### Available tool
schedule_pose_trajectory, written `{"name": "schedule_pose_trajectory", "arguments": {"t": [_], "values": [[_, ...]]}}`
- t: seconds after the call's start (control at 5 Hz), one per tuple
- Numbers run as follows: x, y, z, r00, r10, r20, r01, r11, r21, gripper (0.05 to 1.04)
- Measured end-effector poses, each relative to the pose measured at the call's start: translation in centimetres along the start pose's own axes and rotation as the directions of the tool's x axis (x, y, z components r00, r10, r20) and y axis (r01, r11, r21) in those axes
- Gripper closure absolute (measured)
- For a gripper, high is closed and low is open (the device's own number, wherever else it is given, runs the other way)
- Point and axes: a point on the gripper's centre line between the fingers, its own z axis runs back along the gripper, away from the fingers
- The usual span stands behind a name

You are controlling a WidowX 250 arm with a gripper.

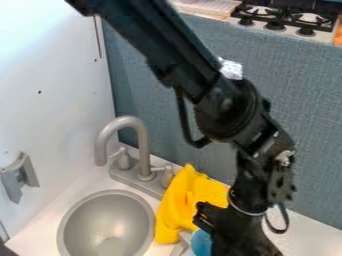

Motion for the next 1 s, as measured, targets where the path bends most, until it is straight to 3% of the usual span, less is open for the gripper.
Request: {"name": "schedule_pose_trajectory", "arguments": {"t": [0.2,0.4,1.0], "values": [[-1.1,-0.7,-0.8,0.999,-0.041,0.005,0.042,0.998,-0.049,0.993],[-2.0,-2.6,-2.2,0.993,-0.112,-0.023,0.110,0.991,-0.070,0.993],[-2.5,-5.8,-6.3,0.974,-0.209,-0.085,0.201,0.975,-0.098,0.993]]}}
